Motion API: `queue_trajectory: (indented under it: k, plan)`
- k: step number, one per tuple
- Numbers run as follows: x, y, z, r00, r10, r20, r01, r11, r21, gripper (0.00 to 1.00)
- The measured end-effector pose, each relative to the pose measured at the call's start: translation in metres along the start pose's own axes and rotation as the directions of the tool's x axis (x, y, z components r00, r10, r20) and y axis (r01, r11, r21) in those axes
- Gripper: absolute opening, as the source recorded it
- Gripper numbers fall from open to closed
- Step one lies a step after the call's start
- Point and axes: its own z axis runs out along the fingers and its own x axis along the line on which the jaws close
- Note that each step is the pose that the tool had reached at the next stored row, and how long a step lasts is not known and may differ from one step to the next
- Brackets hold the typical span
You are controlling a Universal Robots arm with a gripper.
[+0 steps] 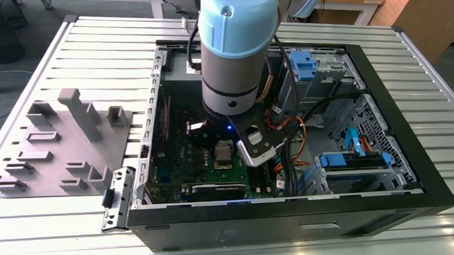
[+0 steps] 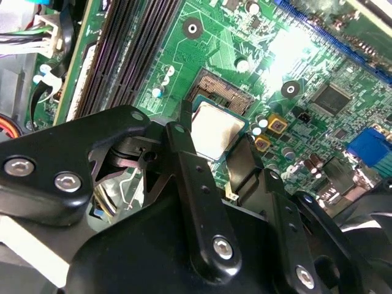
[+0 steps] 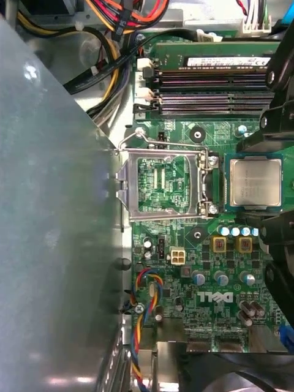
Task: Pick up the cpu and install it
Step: 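Place the cpu into insertion slot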
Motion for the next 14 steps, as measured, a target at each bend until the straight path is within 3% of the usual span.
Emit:
queue_trajectory:
  k: [1,2,8,14]
  plan:
    - [0.0000,-0.0010,0.0007,1.0000,0.000,0.0000,0.000,1.0000,0.0001,0.47]
    - [-0.0001,-0.0077,0.0099,1.0000,0.004,0.0004,-0.004,1.0000,0.0000,0.47]
    - [-0.0001,-0.0072,0.0080,1.0000,0.004,0.0005,-0.004,1.0000,-0.0005,0.47]
    - [0.0000,-0.0074,0.0103,1.0000,0.004,0.0002,-0.004,1.0000,0.0001,0.47]
